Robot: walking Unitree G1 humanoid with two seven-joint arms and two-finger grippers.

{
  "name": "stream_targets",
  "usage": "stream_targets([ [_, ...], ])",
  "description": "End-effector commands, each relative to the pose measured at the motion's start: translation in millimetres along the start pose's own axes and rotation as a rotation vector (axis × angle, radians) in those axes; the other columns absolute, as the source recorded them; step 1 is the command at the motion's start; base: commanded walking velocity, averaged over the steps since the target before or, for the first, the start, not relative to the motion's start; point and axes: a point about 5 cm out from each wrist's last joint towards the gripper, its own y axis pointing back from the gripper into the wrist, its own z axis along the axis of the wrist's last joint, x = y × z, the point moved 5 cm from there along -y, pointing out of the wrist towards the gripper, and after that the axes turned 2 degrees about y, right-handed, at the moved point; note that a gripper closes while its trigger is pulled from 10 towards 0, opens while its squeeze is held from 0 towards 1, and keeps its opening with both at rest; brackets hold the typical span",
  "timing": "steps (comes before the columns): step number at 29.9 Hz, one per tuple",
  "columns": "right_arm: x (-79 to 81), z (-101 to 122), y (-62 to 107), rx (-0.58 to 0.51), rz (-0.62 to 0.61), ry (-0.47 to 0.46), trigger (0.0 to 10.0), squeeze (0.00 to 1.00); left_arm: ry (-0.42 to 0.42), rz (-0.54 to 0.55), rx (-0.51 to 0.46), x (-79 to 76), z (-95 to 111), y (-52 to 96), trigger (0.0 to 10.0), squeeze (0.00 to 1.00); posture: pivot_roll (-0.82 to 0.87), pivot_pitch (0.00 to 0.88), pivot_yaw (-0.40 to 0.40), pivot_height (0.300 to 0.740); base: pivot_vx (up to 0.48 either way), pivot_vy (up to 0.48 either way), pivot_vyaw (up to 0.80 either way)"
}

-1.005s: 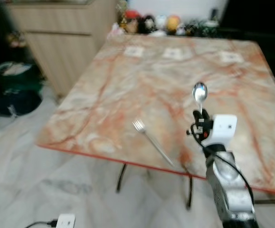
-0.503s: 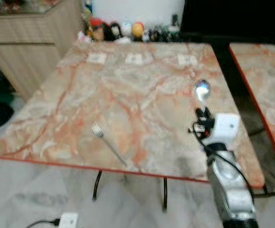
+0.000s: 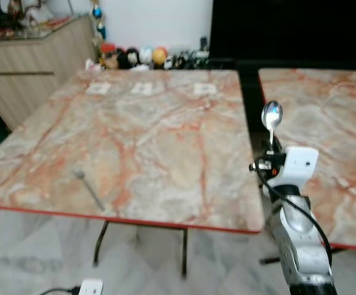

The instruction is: Setting the table

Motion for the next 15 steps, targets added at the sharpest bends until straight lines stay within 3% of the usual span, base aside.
stream_targets([
  [1,2.8,5.7,-1.3,-0.020,0.008,0.008,10.0,0.00,-0.007,0.004,0.023,3.5,-5.6,1.4,10.0,0.00,-0.09,0.000,0.045,0.740,0.000,-0.412,0.00],
  [15,-0.4,8.7,-4.4,-0.032,-0.004,0.007,10.0,0.00,-0.012,-0.006,0.026,-0.5,-5.4,0.7,10.0,0.00,-0.10,0.000,0.040,0.740,0.000,-0.429,0.00],
])
